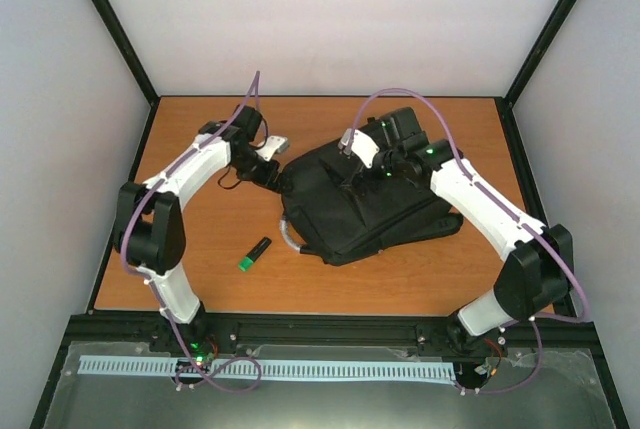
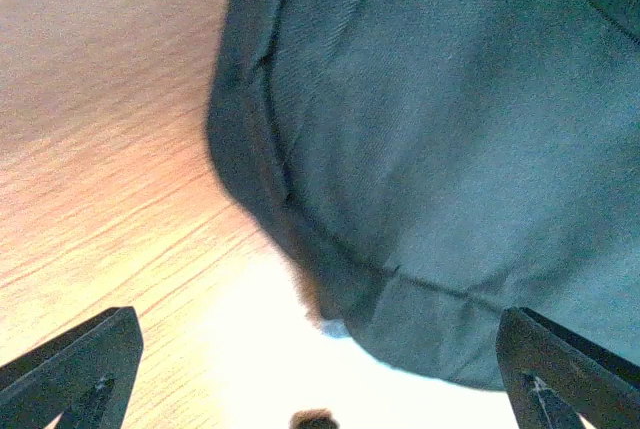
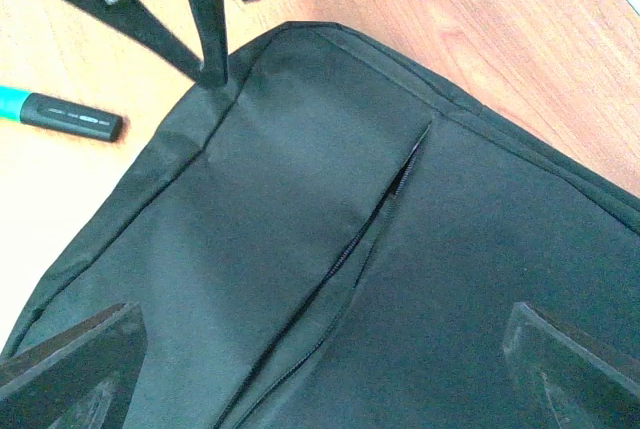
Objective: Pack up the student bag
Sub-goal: Place the stationery in the student bag.
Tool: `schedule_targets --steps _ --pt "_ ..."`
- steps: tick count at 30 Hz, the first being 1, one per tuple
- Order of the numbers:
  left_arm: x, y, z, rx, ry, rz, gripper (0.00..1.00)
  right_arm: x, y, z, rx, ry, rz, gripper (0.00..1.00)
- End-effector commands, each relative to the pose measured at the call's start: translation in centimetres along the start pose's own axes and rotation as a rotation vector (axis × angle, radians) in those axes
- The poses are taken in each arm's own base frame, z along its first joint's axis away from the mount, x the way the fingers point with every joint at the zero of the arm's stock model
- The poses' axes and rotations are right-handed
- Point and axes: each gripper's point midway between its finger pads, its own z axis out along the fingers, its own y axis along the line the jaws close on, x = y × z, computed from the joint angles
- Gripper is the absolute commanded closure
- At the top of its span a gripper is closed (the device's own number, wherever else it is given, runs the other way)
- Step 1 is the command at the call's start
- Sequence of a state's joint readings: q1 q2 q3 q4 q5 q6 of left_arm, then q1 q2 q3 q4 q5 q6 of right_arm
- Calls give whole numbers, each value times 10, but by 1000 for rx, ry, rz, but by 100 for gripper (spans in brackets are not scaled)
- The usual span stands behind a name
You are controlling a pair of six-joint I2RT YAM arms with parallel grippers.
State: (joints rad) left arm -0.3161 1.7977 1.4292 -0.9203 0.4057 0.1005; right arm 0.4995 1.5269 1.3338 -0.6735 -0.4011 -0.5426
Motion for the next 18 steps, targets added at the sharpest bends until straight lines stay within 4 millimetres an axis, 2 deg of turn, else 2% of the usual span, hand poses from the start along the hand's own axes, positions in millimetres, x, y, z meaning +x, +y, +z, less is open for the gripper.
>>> schedule_targets --steps 1,4,7,12,13,16,18 --pt "-8 10 -57 -205 -76 123 0 0 8 -11 -2 -30 -21 0" --pt "-3 14 -85 -311 -105 220 0 3 10 -13 2 -35 -19 0" --pt "1 8 -112 -364 -163 301 0 6 13 -14 1 -41 -20 0" --pt "11 5 -140 -443 -283 327 0 10 13 -12 3 -38 -20 0" --pt "11 13 -141 -487 -307 292 0 11 13 -12 2 -37 -18 0" --pt "26 60 -125 -665 -280 20 0 13 13 -12 1 -35 -16 0" --pt "41 66 -111 -596 -218 -102 0 13 13 -11 0 -36 -19 0"
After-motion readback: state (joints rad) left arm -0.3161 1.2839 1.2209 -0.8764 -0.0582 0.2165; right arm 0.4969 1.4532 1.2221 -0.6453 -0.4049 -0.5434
